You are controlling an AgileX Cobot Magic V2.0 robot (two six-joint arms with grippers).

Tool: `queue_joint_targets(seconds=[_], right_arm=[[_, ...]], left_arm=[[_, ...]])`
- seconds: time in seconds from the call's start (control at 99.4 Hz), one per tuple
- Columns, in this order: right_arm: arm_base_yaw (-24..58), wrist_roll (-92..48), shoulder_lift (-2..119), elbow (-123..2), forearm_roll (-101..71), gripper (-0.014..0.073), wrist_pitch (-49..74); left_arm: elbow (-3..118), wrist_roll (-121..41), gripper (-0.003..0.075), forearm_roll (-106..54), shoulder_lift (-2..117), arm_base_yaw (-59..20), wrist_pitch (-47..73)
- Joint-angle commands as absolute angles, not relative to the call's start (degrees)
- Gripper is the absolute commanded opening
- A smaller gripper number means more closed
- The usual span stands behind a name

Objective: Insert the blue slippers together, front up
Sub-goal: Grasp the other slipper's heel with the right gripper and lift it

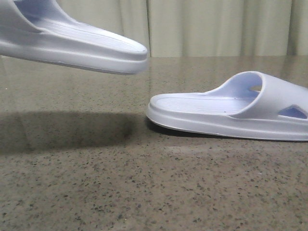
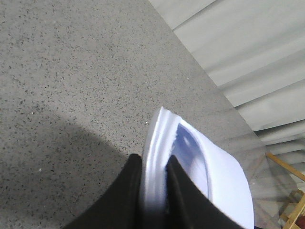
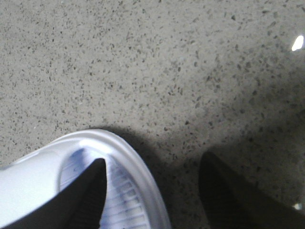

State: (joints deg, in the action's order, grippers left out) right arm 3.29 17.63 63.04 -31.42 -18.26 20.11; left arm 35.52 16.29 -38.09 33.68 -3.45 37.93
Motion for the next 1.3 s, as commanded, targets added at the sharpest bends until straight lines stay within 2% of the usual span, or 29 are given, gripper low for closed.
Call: queue_joint_targets(seconds=[0.0, 0.251, 0.402, 0.473, 0.604, 0.664, 1.006, 1.288], right_arm=[[4.16, 17.75, 63.67, -32.48, -19.43, 0.0370, 20.96], [9.89, 17.65, 63.67, -32.48, -19.58, 0.0370, 21.26], [10.63, 17.65, 63.67, -32.48, -19.58, 0.0350, 20.90], [10.63, 17.65, 63.67, -32.48, -19.58, 0.0260, 20.40], [10.63, 17.65, 63.67, -32.48, -19.58, -0.0013, 18.49], [10.63, 17.65, 63.78, -32.48, -19.58, -0.0107, 16.84], [10.63, 17.65, 63.31, -34.61, -19.58, -0.0107, 4.55], [10.63, 17.65, 58.79, -44.39, -19.58, -0.0107, 4.59]], left_arm=[[37.59, 16.40, 0.0016, -40.60, 33.81, -3.75, 34.02], [37.59, 16.40, 0.0016, -40.62, 33.81, -3.75, 34.02], [37.59, 16.40, 0.0016, -40.72, 33.81, -3.75, 34.02], [37.59, 16.40, 0.0016, -40.72, 33.81, -3.75, 34.02], [37.59, 16.40, 0.0016, -40.72, 33.81, -3.75, 34.02], [37.59, 16.40, 0.0016, -40.72, 33.81, -3.75, 34.02], [37.59, 16.40, 0.0016, -40.72, 33.81, -3.75, 34.24], [37.59, 16.40, 0.0016, -40.72, 33.81, -3.75, 34.45]])
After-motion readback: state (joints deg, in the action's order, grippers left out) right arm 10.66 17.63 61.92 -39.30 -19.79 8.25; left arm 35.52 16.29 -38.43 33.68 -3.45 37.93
